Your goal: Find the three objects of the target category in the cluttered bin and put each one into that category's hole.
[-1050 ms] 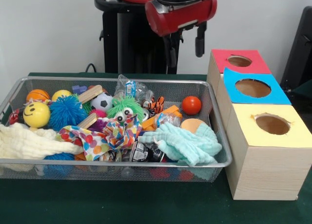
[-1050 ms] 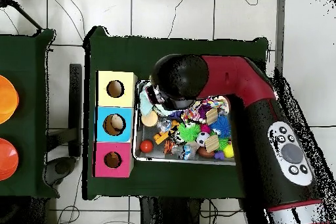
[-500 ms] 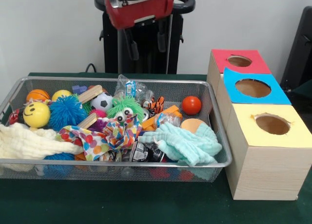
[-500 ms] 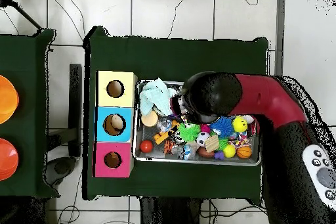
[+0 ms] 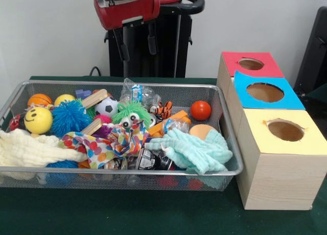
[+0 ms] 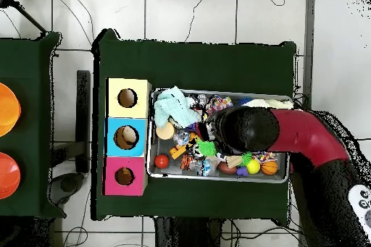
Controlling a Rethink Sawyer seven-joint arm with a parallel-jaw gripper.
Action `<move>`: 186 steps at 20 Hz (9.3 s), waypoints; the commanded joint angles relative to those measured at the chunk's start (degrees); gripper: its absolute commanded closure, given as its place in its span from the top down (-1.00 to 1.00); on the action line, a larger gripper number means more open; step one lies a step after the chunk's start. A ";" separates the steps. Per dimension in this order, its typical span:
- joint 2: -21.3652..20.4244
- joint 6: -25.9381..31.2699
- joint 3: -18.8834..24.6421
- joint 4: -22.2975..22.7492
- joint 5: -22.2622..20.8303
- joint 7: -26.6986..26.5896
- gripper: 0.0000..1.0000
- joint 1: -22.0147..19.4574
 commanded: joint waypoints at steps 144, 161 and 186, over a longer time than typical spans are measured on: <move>11.61 -35.08 -8.52 15.33 -31.75 3.42 1.00 4.62; 12.99 -36.45 -9.20 14.59 -32.79 3.19 1.00 4.60; 7.35 -26.12 -4.98 13.95 -22.88 1.16 1.00 4.98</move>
